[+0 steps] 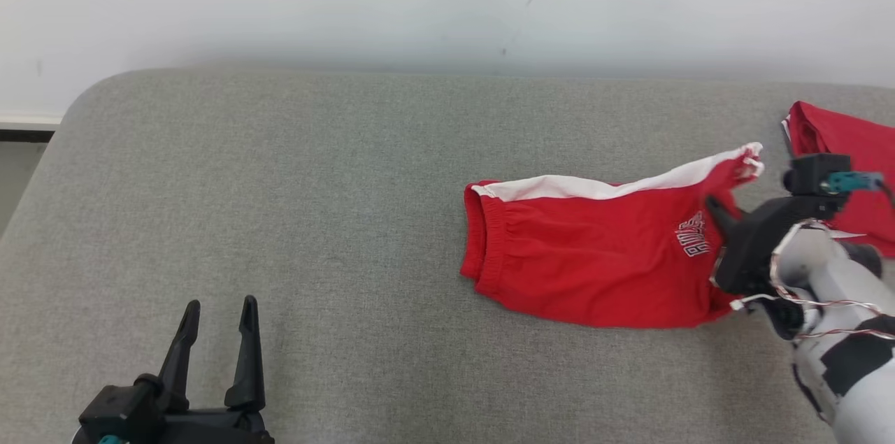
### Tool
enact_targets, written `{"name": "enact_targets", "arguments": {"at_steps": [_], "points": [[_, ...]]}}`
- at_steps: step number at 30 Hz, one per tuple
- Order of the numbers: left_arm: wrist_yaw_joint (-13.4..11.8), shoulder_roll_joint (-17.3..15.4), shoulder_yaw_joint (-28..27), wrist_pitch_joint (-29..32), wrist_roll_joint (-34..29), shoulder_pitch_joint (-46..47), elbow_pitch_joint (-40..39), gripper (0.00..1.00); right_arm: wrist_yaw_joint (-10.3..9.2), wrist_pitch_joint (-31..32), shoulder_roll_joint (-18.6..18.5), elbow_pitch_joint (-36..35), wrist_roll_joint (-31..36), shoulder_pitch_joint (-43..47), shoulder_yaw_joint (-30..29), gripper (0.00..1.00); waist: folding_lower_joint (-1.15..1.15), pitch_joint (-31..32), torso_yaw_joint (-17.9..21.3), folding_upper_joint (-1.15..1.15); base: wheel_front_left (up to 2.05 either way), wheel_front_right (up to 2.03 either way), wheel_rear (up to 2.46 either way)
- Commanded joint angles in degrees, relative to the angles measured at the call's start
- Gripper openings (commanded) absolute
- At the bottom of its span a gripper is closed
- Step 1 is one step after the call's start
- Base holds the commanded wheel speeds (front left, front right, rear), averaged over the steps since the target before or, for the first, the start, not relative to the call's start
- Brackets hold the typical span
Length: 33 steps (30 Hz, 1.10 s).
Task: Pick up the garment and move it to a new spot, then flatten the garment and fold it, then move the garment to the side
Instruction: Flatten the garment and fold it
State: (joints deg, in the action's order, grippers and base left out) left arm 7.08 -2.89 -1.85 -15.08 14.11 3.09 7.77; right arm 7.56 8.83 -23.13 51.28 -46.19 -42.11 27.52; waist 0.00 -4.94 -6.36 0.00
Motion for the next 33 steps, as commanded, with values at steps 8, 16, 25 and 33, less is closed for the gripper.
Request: {"name": "enact_targets", "arguments": {"at_steps": [8,16,25,33], "points": [[-0.27,0.01,0.54,-0.06,0.17,-0.71,-0.22,1.00,-0.18,1.44,4.34,-7.73,-2.39,1.21,2.63,0.00,0.00,0.45,0.15,0.00,0.00,0.00,0.00],[-0.46,0.00,1.49,-0.06,1.51,0.89,0.18,1.00,-0.18,2.53,9.56,-9.40,-1.92,0.17,4.38,0.00,0.00,-0.78,-2.10,0.00,0.00,0.00,0.00],[-0.89,0.00,2.91,-0.06,2.39,2.44,1.18,1.00,-0.18,0.66,16.49,-4.97,-1.36,-0.25,5.66,0.00,0.00,-1.97,-4.34,0.00,0.00,0.00,0.00],[-0.95,0.02,2.03,-0.06,1.92,1.82,1.19,1.00,-0.18,-7.74,15.17,-4.27,-0.83,-1.16,4.81,1.00,0.00,-1.75,-3.65,0.00,0.00,0.00,0.00]]}}
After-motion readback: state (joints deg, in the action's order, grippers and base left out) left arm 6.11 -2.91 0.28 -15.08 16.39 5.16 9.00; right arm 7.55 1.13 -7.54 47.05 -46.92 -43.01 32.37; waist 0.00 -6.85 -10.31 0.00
